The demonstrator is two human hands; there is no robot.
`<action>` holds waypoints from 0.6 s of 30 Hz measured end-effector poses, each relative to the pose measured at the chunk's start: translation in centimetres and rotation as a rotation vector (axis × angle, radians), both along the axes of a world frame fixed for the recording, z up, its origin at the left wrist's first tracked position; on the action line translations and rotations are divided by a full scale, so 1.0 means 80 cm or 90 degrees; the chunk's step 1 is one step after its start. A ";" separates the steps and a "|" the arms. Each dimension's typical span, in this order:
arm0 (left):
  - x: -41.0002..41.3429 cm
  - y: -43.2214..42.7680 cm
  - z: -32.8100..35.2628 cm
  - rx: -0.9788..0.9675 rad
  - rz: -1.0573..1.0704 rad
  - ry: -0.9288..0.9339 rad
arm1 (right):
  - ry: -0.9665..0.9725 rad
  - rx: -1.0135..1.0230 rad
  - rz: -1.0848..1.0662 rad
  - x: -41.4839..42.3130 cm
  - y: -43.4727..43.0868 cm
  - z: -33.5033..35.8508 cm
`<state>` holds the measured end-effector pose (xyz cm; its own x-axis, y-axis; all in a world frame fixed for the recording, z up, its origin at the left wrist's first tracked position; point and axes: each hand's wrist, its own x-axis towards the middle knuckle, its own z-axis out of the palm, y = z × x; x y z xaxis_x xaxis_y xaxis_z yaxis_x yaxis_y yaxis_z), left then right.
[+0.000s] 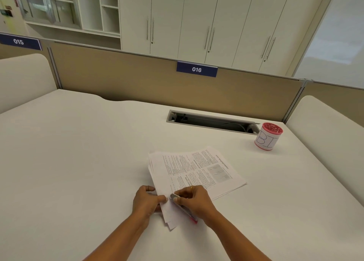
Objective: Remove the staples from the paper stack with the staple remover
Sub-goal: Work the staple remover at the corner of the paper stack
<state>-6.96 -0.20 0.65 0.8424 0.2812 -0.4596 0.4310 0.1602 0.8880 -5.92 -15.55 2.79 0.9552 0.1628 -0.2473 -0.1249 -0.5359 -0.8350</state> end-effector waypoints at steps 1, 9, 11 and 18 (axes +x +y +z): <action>0.000 0.000 0.000 0.001 0.001 0.000 | -0.025 -0.039 0.007 0.000 0.001 0.001; 0.002 -0.001 -0.004 0.018 0.005 0.008 | -0.149 -0.161 0.067 -0.005 0.004 0.003; 0.003 -0.001 -0.005 0.018 0.008 0.005 | -0.165 -0.182 0.084 -0.005 0.004 0.004; 0.004 -0.001 -0.007 0.028 0.010 0.001 | -0.217 -0.231 0.111 -0.010 0.005 0.002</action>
